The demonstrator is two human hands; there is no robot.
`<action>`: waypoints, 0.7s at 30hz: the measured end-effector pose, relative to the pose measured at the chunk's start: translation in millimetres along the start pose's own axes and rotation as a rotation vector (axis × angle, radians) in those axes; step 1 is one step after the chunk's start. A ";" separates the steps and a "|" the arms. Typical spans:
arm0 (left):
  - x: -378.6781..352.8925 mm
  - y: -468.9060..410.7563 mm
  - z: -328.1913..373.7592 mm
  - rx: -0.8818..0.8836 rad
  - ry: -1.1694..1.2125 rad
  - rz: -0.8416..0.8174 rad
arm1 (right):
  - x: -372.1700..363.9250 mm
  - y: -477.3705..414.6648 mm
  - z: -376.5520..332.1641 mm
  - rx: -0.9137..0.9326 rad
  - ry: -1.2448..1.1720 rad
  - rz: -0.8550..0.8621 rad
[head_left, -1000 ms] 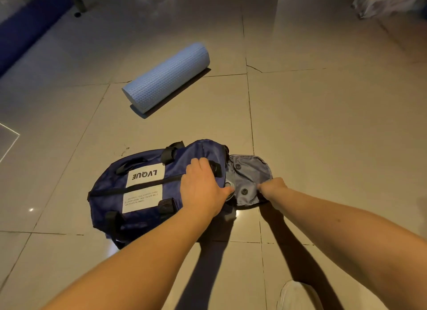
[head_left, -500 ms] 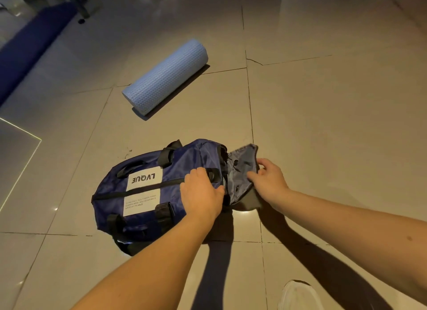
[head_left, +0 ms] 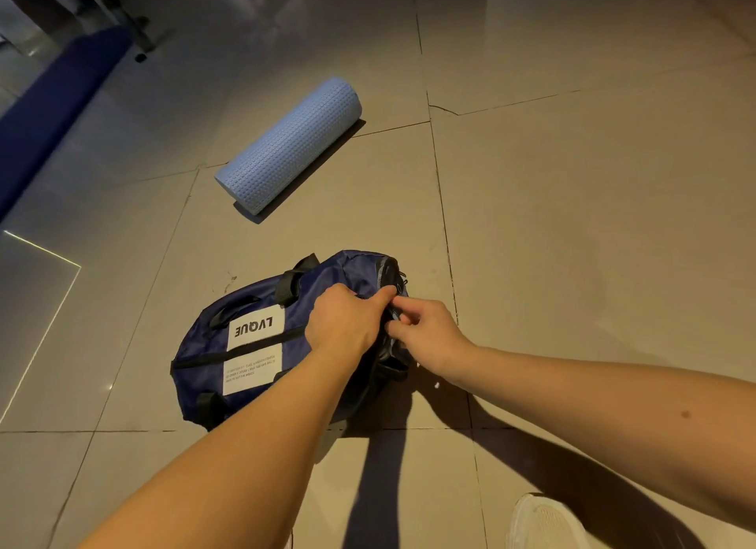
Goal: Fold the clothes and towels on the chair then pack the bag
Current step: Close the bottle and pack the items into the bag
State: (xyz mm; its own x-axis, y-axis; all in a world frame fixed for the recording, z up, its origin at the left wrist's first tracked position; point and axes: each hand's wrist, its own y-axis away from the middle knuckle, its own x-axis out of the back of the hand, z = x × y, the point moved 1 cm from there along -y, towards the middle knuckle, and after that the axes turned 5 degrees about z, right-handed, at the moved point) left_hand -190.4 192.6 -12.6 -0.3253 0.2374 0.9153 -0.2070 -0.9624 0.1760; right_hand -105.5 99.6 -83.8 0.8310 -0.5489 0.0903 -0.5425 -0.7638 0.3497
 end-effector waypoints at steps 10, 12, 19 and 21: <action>-1.2 -16.6 -8.2 -0.007 -0.148 -0.077 | 0.1 8.7 -3.0 -0.036 0.003 -0.203; -2.0 -13.1 -13.4 -0.037 -0.170 -0.073 | 7.7 -4.7 -6.1 -0.039 0.023 -0.164; -1.5 -5.9 -25.1 -0.124 -0.184 -0.023 | 33.0 -111.4 27.9 -0.091 0.405 0.135; -1.0 -5.5 -26.3 -0.133 -0.181 -0.020 | 27.1 -126.5 33.1 -0.112 0.417 0.078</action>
State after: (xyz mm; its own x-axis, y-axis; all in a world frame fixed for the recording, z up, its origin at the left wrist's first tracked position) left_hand -213.2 201.1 -24.1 -0.1513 0.2171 0.9643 -0.3353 -0.9290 0.1566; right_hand -18.4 170.2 -156.5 0.7793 -0.4013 0.4814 -0.6077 -0.6714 0.4242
